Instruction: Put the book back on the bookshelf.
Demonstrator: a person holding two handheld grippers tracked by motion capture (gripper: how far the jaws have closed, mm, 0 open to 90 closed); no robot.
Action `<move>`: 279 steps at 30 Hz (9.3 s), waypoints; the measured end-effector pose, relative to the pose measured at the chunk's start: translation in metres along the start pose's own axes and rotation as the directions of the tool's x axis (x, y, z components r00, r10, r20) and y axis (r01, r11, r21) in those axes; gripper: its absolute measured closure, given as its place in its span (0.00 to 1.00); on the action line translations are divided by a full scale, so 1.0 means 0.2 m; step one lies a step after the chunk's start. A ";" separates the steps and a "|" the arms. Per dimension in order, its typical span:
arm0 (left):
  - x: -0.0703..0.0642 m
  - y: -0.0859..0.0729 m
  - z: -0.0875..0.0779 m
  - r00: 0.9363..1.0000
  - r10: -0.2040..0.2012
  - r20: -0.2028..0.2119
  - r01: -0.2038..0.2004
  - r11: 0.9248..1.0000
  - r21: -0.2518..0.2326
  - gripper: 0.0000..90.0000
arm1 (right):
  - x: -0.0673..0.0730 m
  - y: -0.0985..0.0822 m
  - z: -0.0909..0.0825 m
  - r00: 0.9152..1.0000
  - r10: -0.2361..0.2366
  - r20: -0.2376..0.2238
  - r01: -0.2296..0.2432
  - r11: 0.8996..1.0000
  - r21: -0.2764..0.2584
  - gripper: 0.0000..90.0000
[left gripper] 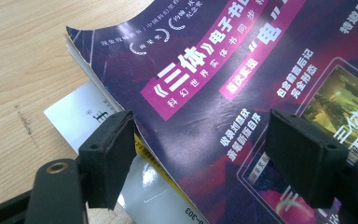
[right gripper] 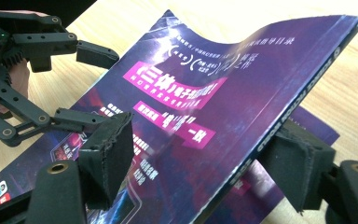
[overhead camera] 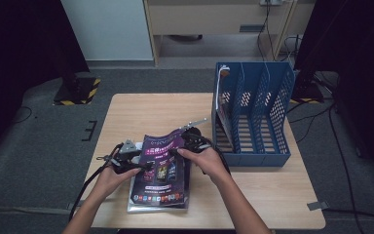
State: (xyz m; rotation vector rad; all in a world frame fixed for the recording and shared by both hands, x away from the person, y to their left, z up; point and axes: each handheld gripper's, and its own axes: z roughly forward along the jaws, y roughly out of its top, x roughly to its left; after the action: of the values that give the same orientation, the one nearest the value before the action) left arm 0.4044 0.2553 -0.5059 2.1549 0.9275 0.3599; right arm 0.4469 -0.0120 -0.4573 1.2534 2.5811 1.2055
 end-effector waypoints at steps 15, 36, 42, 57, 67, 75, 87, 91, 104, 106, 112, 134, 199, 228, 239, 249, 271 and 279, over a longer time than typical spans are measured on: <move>0.00 0.00 0.00 1.000 -0.001 0.001 0.001 1.000 -0.001 0.27 | -0.02 0.07 0.04 1.000 -0.004 -0.001 0.004 1.000 0.020 0.35; 0.00 0.00 0.00 1.000 0.001 -0.003 -0.001 1.000 -0.002 0.27 | -0.06 0.08 0.05 1.000 0.008 -0.015 -0.008 1.000 0.023 0.44; 0.00 0.00 0.00 1.000 0.003 -0.004 -0.003 1.000 -0.002 0.27 | -0.04 0.10 0.06 1.000 -0.002 -0.015 0.002 1.000 0.029 0.44; -0.01 0.00 0.00 1.000 0.004 -0.006 -0.004 1.000 -0.002 0.27 | -0.05 0.10 0.11 0.999 0.005 -0.032 -0.003 0.996 0.085 0.53; -0.01 0.00 0.00 1.000 0.001 -0.003 -0.001 1.000 -0.003 0.27 | -0.03 0.12 0.10 1.000 0.001 -0.017 0.000 0.998 0.056 0.68; -0.01 0.00 0.00 1.000 0.002 -0.006 -0.002 1.000 -0.002 0.26 | -0.01 0.12 0.09 1.000 0.003 -0.017 -0.002 0.999 0.049 0.71; 0.00 0.00 -0.01 1.000 0.000 -0.013 0.000 1.000 -0.006 0.22 | 0.03 0.14 0.05 0.999 -0.017 -0.033 0.018 1.000 0.019 0.81; 0.01 0.01 -0.03 1.000 0.005 -0.025 -0.005 1.000 -0.012 0.21 | 0.05 0.16 0.02 0.999 -0.026 -0.041 0.026 1.000 -0.005 0.83; 0.05 0.05 -0.12 0.999 -0.018 -0.039 0.015 0.997 -0.081 0.11 | 0.12 0.25 -0.17 0.996 -0.078 -0.053 0.073 0.992 -0.103 0.93; 0.06 0.06 -0.14 0.999 -0.028 -0.035 0.025 0.995 -0.095 0.10 | 0.13 0.25 -0.19 0.995 -0.086 -0.050 0.080 0.990 -0.118 0.93; 0.10 0.11 -0.18 0.999 -0.043 -0.027 0.039 0.991 -0.129 0.05 | 0.15 0.29 -0.26 0.991 -0.122 -0.046 0.115 0.985 -0.132 0.94; 0.26 0.42 -0.37 0.999 -0.036 -0.013 0.033 0.981 -0.190 0.04 | 0.21 0.49 -0.46 0.971 -0.227 -0.074 0.208 0.956 -0.207 0.94; 0.32 0.67 -0.53 0.982 0.117 0.147 -0.084 0.973 -0.214 0.54 | 0.38 0.61 -0.61 0.926 -0.371 -0.065 0.351 0.912 -0.214 0.94; 0.29 0.73 -0.61 0.976 0.187 0.108 -0.164 0.967 -0.195 0.87 | 0.25 0.55 -0.54 0.949 -0.314 -0.030 0.303 0.934 -0.187 0.93; 0.28 0.75 -0.62 0.976 0.191 0.106 -0.167 0.965 -0.203 0.88 | 0.24 0.54 -0.55 0.951 -0.307 -0.024 0.298 0.938 -0.179 0.93; 0.26 0.79 -0.68 0.973 0.216 0.081 -0.199 0.964 -0.175 0.88 | 0.22 0.52 -0.51 0.953 -0.301 -0.032 0.292 0.942 -0.166 0.92; 0.19 0.84 -0.65 0.963 0.253 0.089 -0.236 0.958 -0.165 0.89 | 0.17 0.51 -0.53 0.949 -0.315 -0.029 0.305 0.936 -0.173 0.79; 0.20 0.84 -0.65 0.962 0.255 0.096 -0.236 0.957 -0.168 0.89 | 0.18 0.53 -0.53 0.938 -0.344 -0.037 0.334 0.928 -0.164 0.80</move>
State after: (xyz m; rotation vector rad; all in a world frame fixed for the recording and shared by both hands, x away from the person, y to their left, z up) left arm 0.4505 0.2753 -0.2956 2.1255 0.5476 0.4087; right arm 0.4569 -0.0140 -0.3042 0.7098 2.5442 1.3570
